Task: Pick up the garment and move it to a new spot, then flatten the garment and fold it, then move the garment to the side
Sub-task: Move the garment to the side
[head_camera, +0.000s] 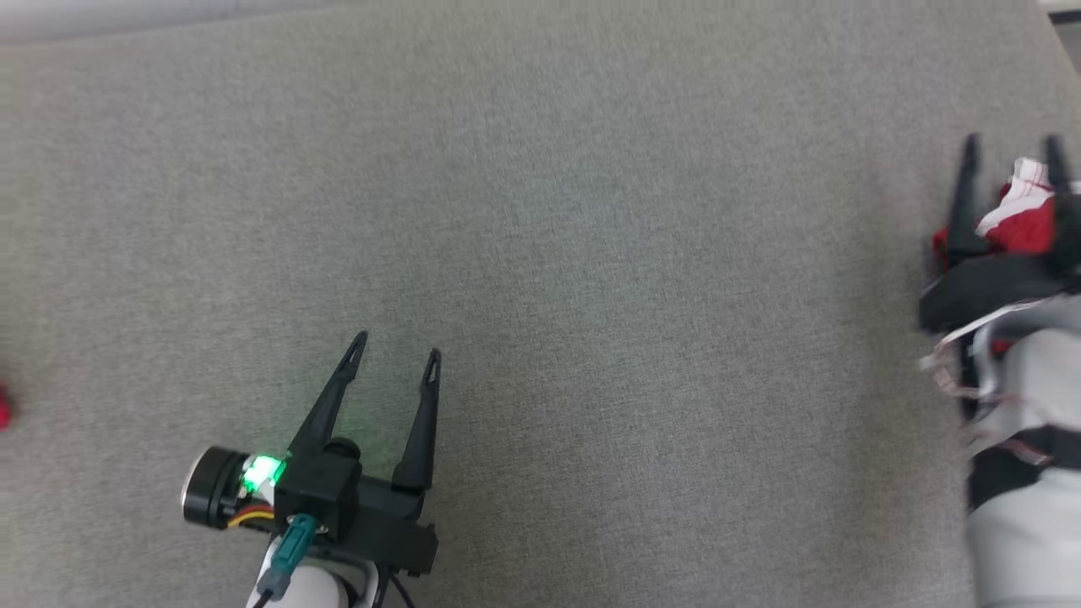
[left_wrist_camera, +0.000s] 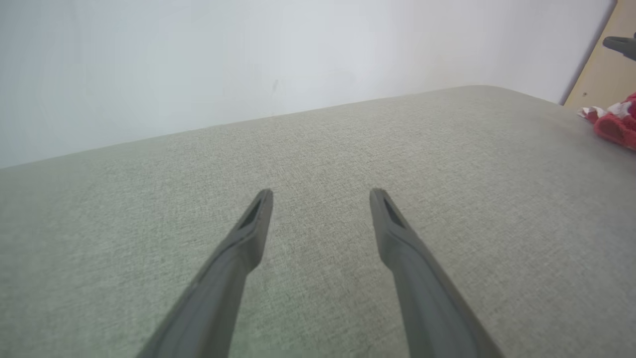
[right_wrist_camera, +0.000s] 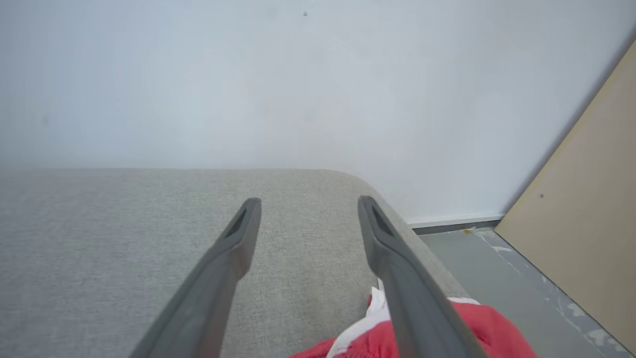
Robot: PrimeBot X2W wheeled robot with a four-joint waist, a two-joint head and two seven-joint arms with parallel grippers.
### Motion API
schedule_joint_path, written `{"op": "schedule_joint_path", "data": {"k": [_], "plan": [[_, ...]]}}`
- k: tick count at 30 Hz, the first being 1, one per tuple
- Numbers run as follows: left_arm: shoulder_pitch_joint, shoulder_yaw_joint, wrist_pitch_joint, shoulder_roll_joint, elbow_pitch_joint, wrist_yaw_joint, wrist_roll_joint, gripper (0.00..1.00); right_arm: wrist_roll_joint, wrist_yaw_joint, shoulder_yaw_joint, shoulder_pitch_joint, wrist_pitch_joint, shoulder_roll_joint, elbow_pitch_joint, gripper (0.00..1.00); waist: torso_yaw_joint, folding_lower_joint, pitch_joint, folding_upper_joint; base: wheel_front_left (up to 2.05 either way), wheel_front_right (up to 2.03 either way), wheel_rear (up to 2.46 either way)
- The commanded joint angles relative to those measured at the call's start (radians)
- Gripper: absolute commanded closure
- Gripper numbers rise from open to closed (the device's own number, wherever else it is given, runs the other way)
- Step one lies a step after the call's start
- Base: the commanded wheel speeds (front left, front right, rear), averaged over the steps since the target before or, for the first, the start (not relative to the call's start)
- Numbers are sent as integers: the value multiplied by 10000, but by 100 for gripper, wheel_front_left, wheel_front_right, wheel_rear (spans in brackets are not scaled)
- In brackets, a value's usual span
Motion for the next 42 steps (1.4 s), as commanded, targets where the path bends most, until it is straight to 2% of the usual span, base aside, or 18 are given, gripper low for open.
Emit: {"op": "schedule_joint_path", "data": {"k": [1, 8, 14, 27, 42], "plan": [[169, 62, -33, 14, -14, 51, -48, 0, 150, -20, 179, 256, -40, 197, -128, 0, 181, 0, -339, 0, 0, 0, 0], [759, 610, -33, -91, 44, 256, -167, 0, 1446, -20, 1205, 2134, -41, 1078, -1124, 0, 737, 0, -1228, 0, 0, 0, 0], [1332, 1162, -33, -137, 224, 311, -242, 0, 1814, -20, 1510, 3426, -42, 1395, -1331, 0, 1136, 0, -1930, 0, 0, 0, 0], [2607, 2183, -32, -202, 589, 254, -217, 0, 2595, -21, 2039, 5061, -42, 1470, -1382, 0, 1435, 0, -3347, 0, 0, 0, 0], [3123, 2916, -32, -249, 590, 322, -281, 0, 2941, -22, 2608, 5678, -41, 1470, -1796, 0, 1321, 0, -3864, 0, 0, 0, 0]]}}
